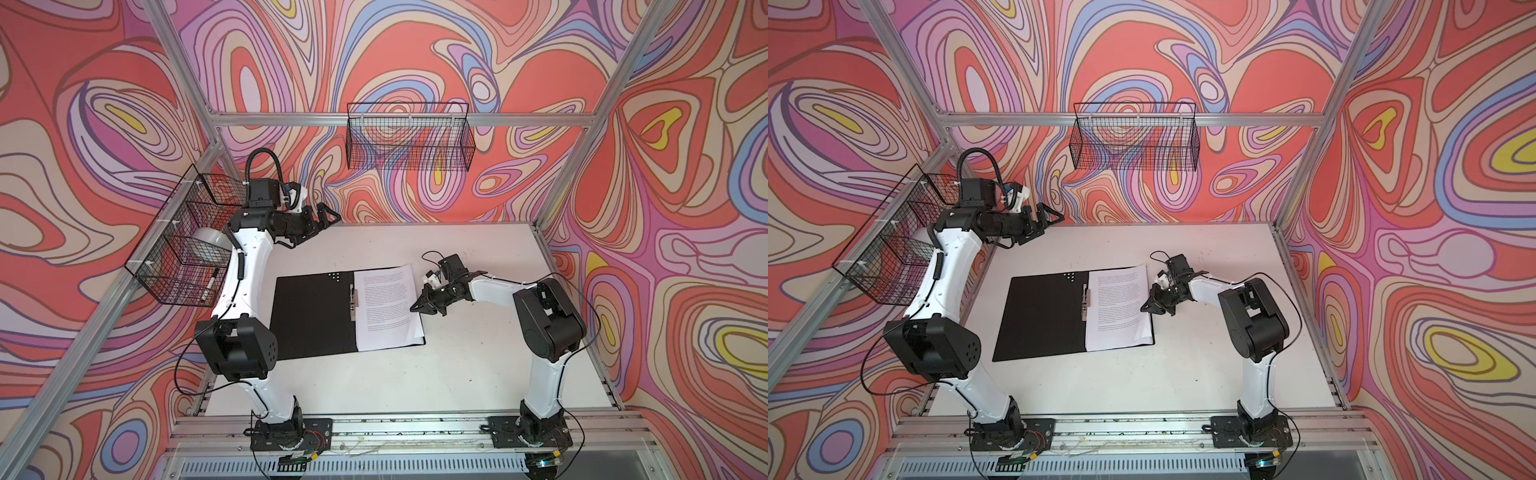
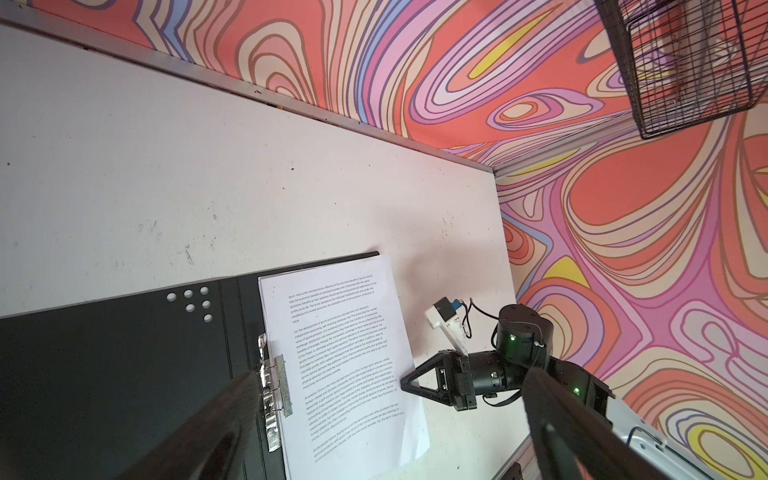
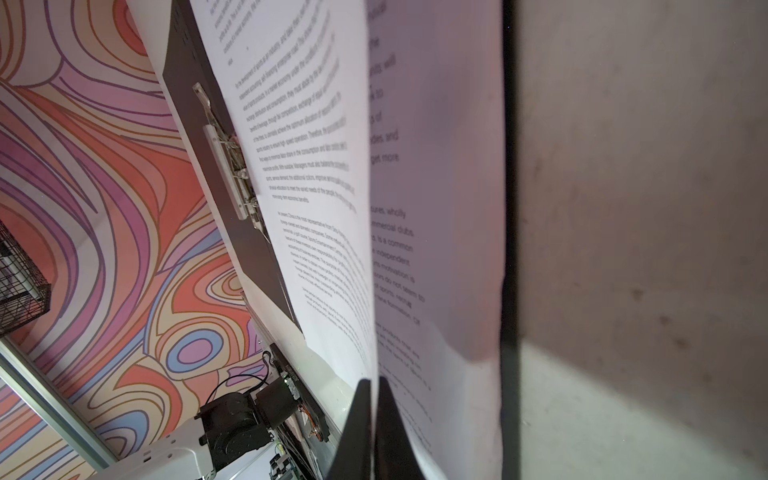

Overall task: Put the files into the folder
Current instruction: 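Carry the held sheet with the right gripper over the folder's sheet stack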

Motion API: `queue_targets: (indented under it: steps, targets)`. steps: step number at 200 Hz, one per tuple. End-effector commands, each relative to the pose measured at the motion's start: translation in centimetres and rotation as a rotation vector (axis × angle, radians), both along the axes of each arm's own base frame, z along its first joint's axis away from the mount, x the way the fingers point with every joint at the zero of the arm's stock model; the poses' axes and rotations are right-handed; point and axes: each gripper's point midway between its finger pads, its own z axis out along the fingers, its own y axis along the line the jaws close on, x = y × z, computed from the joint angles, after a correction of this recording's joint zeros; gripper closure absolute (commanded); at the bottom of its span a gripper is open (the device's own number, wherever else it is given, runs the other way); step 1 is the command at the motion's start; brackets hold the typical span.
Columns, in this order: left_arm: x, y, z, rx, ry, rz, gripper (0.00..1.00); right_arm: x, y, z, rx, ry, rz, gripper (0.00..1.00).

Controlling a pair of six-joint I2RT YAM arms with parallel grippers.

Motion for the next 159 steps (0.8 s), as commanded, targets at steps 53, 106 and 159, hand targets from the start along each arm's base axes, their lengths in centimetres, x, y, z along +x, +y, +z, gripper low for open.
queue_targets:
  steps: [53, 106, 159]
  targets:
    - [0.16, -0.43, -0.36, -0.025, 0.008, -0.013, 0.00, -0.17, 0.26, -0.94, -0.025, 0.013, 0.007, 1.00]
    - [0.08, -0.48, -0.43, -0.028, 0.009, -0.015, 0.00, -0.46, -0.04, -1.38, -0.072, 0.015, 0.025, 0.92]
    - [0.08, -0.53, -0.39, -0.033, 0.009, -0.015, 0.00, -0.26, -0.57, -1.28, -0.127, 0.006, 0.039, 0.81]
